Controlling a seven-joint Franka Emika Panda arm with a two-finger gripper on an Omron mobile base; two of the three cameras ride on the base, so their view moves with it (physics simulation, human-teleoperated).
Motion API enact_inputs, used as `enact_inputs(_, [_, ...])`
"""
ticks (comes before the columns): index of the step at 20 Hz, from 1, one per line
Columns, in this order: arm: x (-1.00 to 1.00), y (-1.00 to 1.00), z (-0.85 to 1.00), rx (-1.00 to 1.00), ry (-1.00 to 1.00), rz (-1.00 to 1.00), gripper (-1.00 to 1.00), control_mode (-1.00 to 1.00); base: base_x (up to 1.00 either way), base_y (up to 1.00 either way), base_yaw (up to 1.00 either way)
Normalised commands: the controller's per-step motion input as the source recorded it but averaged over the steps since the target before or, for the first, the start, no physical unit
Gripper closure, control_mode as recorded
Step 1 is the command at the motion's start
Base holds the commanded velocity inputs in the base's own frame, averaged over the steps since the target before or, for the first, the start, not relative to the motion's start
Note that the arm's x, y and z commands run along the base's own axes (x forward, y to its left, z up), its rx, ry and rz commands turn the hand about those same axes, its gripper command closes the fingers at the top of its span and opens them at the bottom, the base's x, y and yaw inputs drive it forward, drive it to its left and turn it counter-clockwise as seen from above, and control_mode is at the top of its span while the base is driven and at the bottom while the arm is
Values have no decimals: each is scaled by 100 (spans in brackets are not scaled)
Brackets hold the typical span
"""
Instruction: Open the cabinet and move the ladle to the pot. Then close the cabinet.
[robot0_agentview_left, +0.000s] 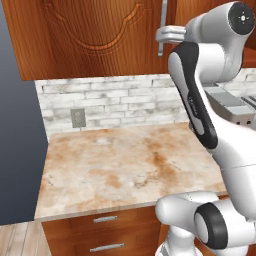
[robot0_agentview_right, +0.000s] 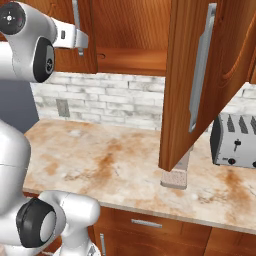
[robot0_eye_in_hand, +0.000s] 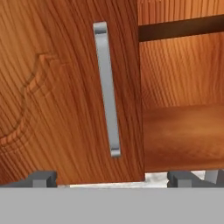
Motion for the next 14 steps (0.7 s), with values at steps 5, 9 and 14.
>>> enact_inputs(5, [34, 4, -3, 0, 0, 0, -100, -100, 0, 0, 0])
enact_inputs(9, [33, 3, -3, 0, 0, 0, -100, -100, 0, 0, 0])
enact_inputs(14, [21, 0, -2, -1, 0, 0, -100, -100, 0, 0, 0])
